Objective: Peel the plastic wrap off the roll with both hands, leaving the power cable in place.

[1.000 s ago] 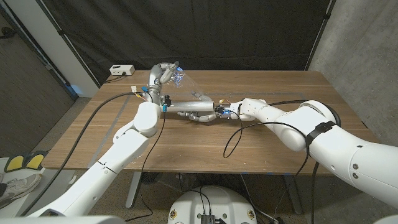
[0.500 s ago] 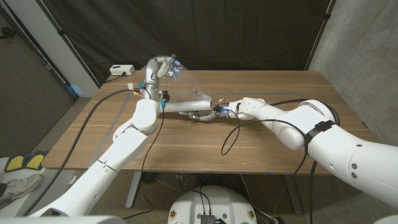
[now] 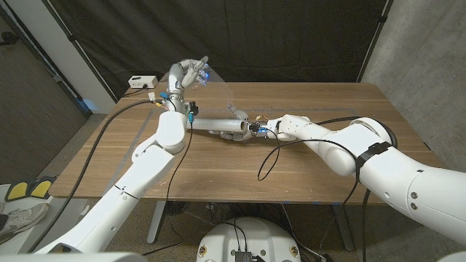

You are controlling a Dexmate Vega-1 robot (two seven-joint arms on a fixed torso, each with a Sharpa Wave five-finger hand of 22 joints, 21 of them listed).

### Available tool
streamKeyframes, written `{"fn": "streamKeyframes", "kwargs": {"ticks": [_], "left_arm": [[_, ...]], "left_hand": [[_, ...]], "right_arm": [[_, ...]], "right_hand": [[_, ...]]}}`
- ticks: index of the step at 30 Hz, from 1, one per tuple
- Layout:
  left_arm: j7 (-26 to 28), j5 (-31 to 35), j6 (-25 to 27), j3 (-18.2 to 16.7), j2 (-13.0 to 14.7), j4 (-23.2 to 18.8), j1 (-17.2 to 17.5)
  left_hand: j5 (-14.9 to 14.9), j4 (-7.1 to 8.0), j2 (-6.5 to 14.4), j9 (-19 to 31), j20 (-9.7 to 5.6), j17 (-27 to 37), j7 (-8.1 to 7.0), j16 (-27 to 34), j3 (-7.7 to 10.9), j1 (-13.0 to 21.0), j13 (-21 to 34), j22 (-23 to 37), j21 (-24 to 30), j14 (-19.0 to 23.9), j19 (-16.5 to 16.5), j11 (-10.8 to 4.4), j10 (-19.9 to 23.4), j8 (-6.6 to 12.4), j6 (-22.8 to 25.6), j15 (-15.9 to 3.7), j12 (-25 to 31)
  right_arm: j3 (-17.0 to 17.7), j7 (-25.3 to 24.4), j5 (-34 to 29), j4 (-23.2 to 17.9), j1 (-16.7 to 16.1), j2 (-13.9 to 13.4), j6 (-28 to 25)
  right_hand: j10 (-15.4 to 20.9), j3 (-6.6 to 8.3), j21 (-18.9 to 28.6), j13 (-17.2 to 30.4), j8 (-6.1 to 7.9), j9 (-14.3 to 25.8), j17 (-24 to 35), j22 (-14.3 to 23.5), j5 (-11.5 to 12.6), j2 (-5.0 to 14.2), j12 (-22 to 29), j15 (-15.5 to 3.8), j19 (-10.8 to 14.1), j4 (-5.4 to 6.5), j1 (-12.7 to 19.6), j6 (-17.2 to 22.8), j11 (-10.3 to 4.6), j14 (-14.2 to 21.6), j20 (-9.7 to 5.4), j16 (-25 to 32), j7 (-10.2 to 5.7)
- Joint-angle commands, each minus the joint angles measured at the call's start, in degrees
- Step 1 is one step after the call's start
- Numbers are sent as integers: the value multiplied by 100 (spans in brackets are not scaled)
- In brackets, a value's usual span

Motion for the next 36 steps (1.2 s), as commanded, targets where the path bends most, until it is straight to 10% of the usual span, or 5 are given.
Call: {"fn": "streamKeyframes", "kwargs": {"ticks": [1,10,22,26,36], "left_arm": [[373,-693,7227,651,519,-1940,-1419],[2841,-5778,7227,1211,2145,-1736,-2923],[2792,-1579,6348,1156,1050,-1991,-1409],[2570,27,4250,1693,1835,-1709,-1062],[1829,1372,1651,1150,2218,-1020,-376]], "left_hand": [[173,560,-113,-438,459,-630,842,-1224,-858,-1310,-660,-83,-539,-1379,106,1099,-1032,-841,-1395,696,-840],[741,770,444,-1654,201,-1130,876,-1596,-2477,-2584,-2138,-92,-1954,657,2642,1212,1360,-603,1931,787,-1718],[765,774,622,-1883,112,-1128,873,-1876,-2725,-2839,-2131,-83,-2415,526,2665,1023,1257,-800,2019,653,-2105],[674,550,1050,-1826,648,-1078,813,-2745,-2708,-2168,-2044,-43,-3394,-873,1498,877,202,-1279,952,814,-2807],[259,330,1501,-2025,1017,-1071,-1457,-3473,-2670,-1028,-2093,17,-5377,-5353,-1579,31,-3726,-1683,-2450,749,-2955]], "right_arm": [[38,91,-16,-6,-26,15,97],[76,89,43,-8,-74,25,238],[78,26,20,-2,-65,27,276],[113,-55,38,3,-95,52,322],[166,-104,59,2,-201,124,358]], "right_hand": [[-18,-45,-44,16,-13,3,14,22,45,-46,-37,-17,-63,-12,5,33,2,-45,12,-17,317],[-22,-59,-111,17,-33,1,19,23,66,-35,-60,-82,-150,-27,28,2,1,-71,29,-43,314],[-29,-68,-133,17,-42,1,22,23,77,-32,-75,-82,-151,-39,47,-13,1,-79,22,-55,313],[-29,-71,-138,17,-43,1,23,24,81,-31,-80,-86,-145,-43,54,-15,1,-77,18,-57,313],[-28,-82,-160,18,-45,1,25,23,91,-31,-91,-93,-143,-54,72,-15,1,-81,10,-67,313]]}}
